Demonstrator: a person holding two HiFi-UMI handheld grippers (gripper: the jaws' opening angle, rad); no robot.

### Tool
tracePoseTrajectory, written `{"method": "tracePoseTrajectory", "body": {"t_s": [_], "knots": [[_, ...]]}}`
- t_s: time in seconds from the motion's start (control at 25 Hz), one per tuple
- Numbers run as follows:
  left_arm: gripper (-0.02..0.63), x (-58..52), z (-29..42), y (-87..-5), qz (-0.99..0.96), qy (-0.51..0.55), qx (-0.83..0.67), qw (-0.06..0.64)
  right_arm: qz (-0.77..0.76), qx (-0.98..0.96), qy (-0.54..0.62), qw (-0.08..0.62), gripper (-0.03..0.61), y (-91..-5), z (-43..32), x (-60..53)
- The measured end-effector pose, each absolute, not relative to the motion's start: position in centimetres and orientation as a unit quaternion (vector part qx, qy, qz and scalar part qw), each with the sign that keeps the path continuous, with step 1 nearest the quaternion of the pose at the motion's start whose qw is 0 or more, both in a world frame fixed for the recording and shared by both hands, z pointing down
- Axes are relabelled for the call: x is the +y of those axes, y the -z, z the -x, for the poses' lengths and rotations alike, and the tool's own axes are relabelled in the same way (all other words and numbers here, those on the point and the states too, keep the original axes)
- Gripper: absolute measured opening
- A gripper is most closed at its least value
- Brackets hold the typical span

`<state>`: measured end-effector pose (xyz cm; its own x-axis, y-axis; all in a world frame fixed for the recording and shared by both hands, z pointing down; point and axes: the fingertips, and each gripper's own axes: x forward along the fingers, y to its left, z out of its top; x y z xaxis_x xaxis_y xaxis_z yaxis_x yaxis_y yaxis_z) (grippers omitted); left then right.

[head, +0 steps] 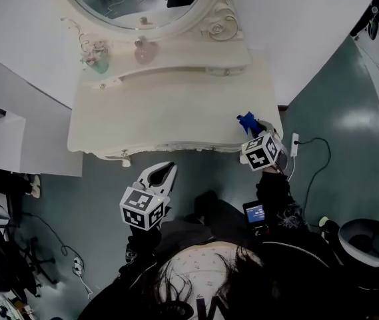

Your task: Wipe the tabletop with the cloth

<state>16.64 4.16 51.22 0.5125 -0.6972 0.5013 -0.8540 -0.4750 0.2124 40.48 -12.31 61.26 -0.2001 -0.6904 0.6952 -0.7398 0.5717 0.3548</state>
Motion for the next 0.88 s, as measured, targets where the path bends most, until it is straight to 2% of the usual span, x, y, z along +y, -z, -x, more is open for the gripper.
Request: {"method": "tracePoseTrajectory", "body": {"t_s": [0.6,0.88], "knots": [[0.0,11.5,-7.6,-49.3,-0.831,-0.152,-0.493,0.208,-0.378,-0.878,-0.048,0.289,0.075,-50.8,-21.1,-0.3],[0.001,17.0,-3.8,-49.1,-0.831,-0.143,-0.497,0.204,-0.348,-0.899,-0.05,0.261,0.075,-48.3,-14.6,6.7]]}}
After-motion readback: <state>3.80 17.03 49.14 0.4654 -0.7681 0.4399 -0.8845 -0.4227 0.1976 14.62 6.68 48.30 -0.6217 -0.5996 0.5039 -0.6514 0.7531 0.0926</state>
